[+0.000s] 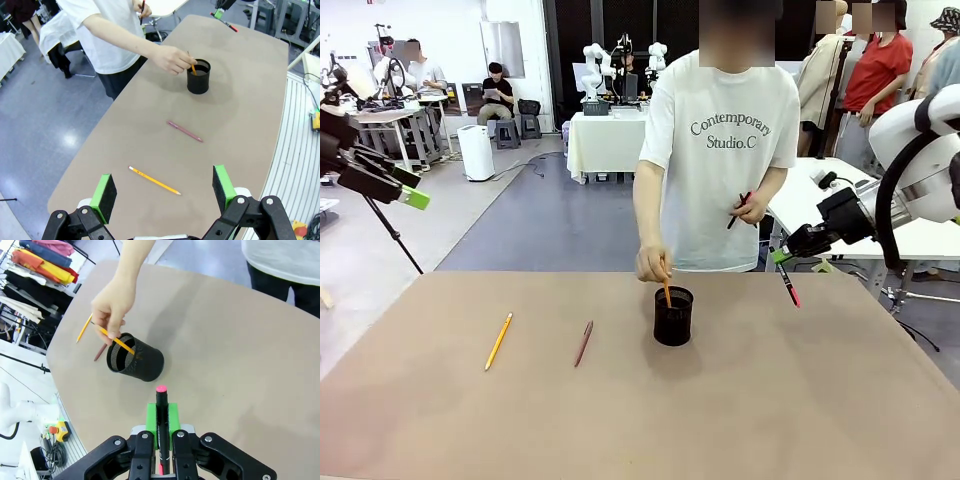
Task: Place the pens into the pen holder.
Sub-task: Pick up a writing instrument from the table and place it into the Pen holder.
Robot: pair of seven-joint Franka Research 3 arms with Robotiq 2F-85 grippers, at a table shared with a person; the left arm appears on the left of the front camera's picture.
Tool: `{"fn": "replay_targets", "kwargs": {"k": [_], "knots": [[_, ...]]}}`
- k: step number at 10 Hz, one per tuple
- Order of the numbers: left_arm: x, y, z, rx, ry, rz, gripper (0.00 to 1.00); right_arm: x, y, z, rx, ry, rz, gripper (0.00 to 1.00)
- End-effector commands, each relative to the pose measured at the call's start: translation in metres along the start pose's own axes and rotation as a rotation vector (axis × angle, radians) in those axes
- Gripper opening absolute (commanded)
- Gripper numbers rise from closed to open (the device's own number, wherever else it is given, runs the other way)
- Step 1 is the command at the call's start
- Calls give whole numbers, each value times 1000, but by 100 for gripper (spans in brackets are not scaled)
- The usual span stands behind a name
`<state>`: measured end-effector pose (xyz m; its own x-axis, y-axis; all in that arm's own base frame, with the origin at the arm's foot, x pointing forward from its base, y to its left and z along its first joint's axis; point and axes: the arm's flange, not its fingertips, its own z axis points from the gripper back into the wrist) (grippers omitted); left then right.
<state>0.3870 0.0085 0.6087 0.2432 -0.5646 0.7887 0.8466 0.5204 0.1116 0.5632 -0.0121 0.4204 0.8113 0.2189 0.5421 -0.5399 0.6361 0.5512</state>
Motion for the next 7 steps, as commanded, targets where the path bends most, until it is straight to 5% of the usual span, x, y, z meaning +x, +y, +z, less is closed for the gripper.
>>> {"fn": "replay_targets", "kwargs": {"k": [1,3,7], "knots": [[0,1,-1,-4,-14,-12,100,5,1,-1,-18,1,-13,0],[0,1,-1,-4,-14,-12,100,0,0,0,0,0,0,0],[0,1,-1,-4,-14,-12,100,4,19,28,133,-182,297,0]]}}
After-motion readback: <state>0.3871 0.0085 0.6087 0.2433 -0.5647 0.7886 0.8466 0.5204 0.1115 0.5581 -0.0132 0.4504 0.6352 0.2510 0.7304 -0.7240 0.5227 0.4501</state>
